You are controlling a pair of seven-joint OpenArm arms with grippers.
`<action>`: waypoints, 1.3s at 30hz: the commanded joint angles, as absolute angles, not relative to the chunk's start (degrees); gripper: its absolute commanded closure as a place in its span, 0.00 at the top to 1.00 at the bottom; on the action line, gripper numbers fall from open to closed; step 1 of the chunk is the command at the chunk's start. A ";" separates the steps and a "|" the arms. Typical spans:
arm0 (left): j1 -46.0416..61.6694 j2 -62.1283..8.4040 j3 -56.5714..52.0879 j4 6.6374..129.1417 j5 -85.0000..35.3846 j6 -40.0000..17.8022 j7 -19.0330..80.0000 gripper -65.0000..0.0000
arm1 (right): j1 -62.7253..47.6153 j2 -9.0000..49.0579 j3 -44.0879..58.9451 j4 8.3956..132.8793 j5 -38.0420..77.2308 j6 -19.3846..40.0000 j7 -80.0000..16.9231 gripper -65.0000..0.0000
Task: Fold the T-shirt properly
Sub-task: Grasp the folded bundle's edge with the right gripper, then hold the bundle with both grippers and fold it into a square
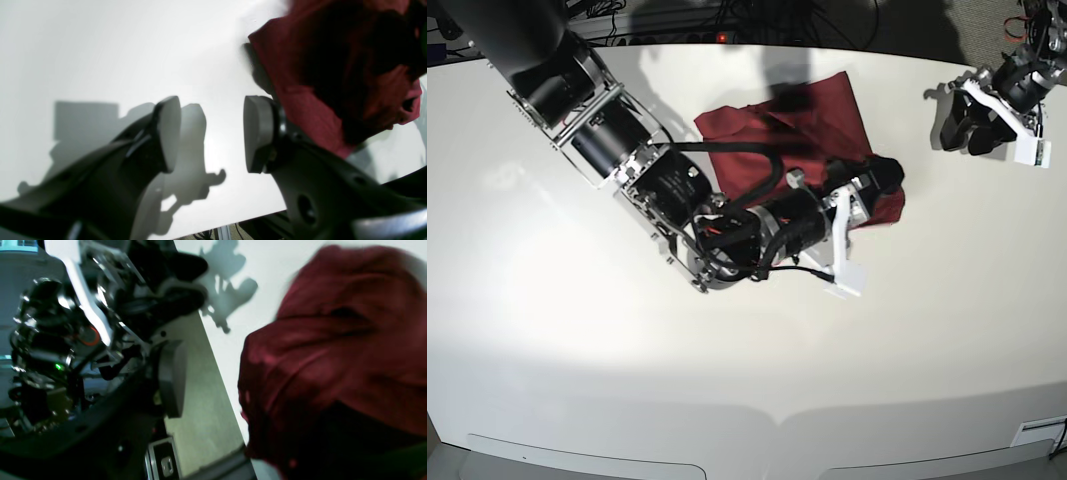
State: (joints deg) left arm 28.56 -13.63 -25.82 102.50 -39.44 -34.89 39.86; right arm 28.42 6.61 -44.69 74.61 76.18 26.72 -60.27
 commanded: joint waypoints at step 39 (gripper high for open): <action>28.71 -6.48 -26.11 103.55 -59.13 -39.79 39.05 0.45 | 45.98 11.90 -44.23 75.02 64.01 23.97 -59.00 0.00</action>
